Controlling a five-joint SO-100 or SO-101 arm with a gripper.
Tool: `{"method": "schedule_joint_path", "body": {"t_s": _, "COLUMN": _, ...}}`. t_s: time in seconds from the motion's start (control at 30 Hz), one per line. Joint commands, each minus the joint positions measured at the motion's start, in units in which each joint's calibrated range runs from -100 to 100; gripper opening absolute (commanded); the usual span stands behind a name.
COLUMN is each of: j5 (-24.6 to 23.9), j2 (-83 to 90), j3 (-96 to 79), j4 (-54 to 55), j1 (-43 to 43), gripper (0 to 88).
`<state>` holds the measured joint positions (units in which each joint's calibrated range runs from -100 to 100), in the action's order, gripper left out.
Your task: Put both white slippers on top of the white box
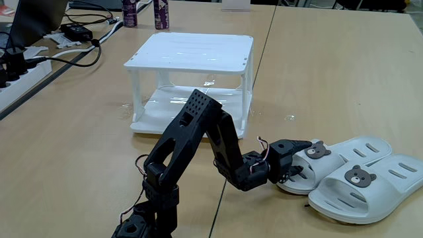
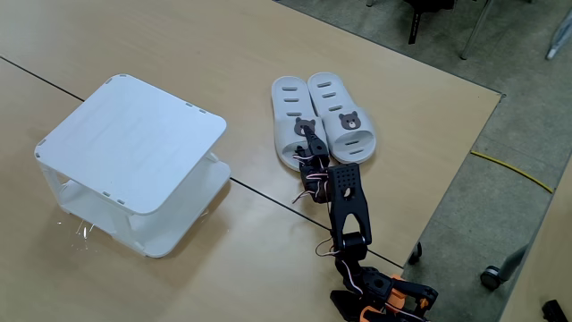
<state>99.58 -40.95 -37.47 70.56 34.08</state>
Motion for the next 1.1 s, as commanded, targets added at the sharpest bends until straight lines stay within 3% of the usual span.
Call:
{"method": "schedule_joint_path", "body": {"t_s": 0.0, "j5": 0.4, "j2": -1.5, "j3": 8.3, "j4": -1.4, "j1": 0.0, "gripper": 30.9}}
{"method": "schedule_joint_path", "body": {"t_s": 0.2, "j5": 0.4, "j2": -5.9, "j3": 23.6, "j4": -9.6, "j1": 0.1, "gripper": 30.9}}
{"method": "schedule_joint_path", "body": {"t_s": 0.37, "j5": 0.4, "j2": -6.3, "j3": 24.9, "j4": -11.4, "j1": 0.6, "gripper": 28.5}}
{"method": "schedule_joint_path", "body": {"t_s": 0.5, "j5": 0.4, "j2": -6.1, "j3": 24.9, "j4": -11.4, "j1": 0.6, "gripper": 17.1}}
{"method": "schedule_joint_path", "body": {"t_s": 0.6, "j5": 0.4, "j2": -6.2, "j3": 24.9, "j4": -11.4, "j1": 0.6, "gripper": 0.6}}
{"method": "schedule_joint_path", "body": {"t_s": 0.8, "j5": 0.4, "j2": -1.2, "j3": 26.2, "j4": -12.3, "j1": 0.5, "gripper": 0.8}}
{"method": "schedule_joint_path", "body": {"t_s": 1.07, "j5": 0.4, "j2": 27.2, "j3": 35.9, "j4": -53.0, "j1": 0.5, "gripper": 0.8}}
